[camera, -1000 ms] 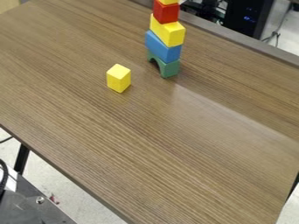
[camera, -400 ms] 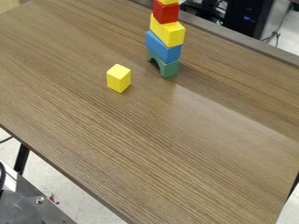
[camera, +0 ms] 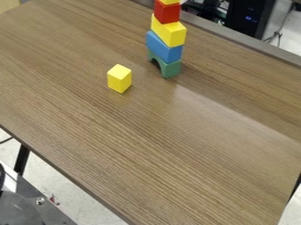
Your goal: Remove the red cube from the tower and put it on the left
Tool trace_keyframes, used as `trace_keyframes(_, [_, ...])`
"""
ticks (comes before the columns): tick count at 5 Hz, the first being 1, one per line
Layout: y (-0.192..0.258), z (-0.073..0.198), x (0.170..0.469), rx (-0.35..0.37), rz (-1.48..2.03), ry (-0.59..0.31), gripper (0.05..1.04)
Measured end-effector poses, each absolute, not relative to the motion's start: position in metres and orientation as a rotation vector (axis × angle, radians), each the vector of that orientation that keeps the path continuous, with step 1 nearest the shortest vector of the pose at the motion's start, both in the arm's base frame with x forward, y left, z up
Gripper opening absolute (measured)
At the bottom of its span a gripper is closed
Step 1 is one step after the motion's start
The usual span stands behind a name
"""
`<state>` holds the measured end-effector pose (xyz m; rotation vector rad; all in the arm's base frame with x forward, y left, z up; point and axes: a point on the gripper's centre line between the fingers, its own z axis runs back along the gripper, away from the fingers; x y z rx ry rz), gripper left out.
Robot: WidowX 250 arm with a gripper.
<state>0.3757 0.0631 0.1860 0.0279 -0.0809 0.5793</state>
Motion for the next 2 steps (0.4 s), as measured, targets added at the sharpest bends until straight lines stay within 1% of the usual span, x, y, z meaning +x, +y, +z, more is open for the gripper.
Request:
trace_keyframes(1, [0.0670,0.1838,0.3780,0.029,0.585,-0.078,0.999])
trace_keyframes(2, [0.0701,0.1790,0.3804,0.027,0.605,-0.076,0.954])
